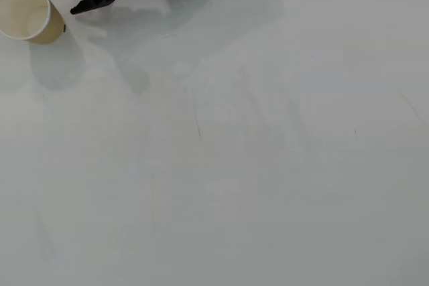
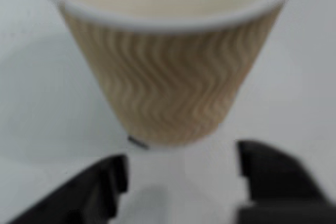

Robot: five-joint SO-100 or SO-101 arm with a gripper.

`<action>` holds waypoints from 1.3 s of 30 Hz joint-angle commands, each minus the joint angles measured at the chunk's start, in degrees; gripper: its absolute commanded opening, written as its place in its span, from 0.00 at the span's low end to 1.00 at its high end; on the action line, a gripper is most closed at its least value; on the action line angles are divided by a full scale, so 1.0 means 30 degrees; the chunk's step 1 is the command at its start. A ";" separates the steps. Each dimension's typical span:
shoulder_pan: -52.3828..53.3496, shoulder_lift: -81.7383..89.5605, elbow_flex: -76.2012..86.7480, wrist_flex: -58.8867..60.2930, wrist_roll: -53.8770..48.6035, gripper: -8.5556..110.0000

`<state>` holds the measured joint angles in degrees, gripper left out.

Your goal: Pick up the cube and drop it in the cup.

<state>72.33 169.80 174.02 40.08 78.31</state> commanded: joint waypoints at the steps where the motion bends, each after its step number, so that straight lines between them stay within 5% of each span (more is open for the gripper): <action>1: 0.0439 -0.1934 -0.2783 -0.0703 -0.0322 0.28; 23: 0.3047 -0.9287 -0.5391 -0.0615 -0.0586 0.35; 39: 0.4512 -1.1250 -0.5625 0.5127 -0.0615 0.36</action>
<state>85.17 136.49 161.81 51.94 77.43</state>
